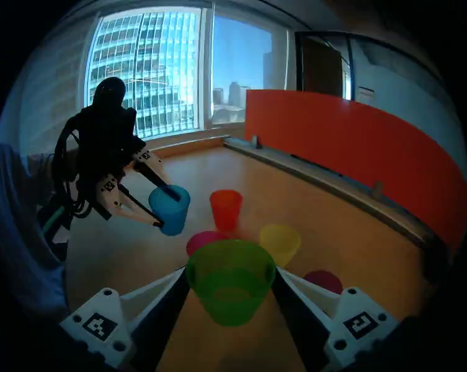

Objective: Pour water

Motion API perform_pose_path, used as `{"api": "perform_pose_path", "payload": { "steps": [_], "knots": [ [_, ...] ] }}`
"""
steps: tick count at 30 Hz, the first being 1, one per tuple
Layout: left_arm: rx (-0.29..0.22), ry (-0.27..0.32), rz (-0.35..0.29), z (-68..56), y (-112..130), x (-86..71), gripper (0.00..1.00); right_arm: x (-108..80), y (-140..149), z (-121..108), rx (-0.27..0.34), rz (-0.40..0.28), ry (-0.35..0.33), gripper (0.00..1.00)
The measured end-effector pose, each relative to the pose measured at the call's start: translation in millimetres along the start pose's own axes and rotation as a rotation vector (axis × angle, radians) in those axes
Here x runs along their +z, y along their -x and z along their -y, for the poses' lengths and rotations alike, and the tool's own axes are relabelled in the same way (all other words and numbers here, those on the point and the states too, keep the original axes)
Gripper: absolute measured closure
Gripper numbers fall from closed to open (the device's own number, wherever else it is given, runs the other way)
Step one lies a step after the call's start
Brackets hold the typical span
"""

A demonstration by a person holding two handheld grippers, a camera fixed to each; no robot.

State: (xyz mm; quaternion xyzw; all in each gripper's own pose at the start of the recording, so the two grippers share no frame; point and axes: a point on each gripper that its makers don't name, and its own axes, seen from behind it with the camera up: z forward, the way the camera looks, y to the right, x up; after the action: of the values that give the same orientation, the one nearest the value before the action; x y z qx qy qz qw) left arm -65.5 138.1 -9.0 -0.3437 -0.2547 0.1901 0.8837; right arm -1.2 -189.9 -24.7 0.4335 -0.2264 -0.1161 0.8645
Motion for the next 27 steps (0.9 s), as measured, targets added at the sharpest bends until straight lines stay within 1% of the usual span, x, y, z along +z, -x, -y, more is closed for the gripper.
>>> {"api": "perform_pose_path", "payload": {
  "steps": [6, 12, 18, 27],
  "knots": [
    [0.001, 0.015, 0.054, 1.5, 14.7, 12.9, 0.15, 6.3, 15.2, -1.4, -0.004, 0.043, -0.002, 0.09],
    [-0.010, 0.023, 0.080, 2.3, 25.1, 23.6, 0.15, 12.5, 25.2, -1.2, -0.007, 0.063, -0.001, 0.09],
    [-0.020, 0.034, 0.086, 0.2, 31.6, 30.0, 0.15, 17.0, 30.0, -1.1, 0.001, 0.070, -0.003, 0.09],
    [-0.035, 0.042, 0.080, -1.0, 35.5, 31.9, 0.16, 21.9, 32.0, -0.9, 0.001, 0.076, -0.002, 0.09]
  ]
}}
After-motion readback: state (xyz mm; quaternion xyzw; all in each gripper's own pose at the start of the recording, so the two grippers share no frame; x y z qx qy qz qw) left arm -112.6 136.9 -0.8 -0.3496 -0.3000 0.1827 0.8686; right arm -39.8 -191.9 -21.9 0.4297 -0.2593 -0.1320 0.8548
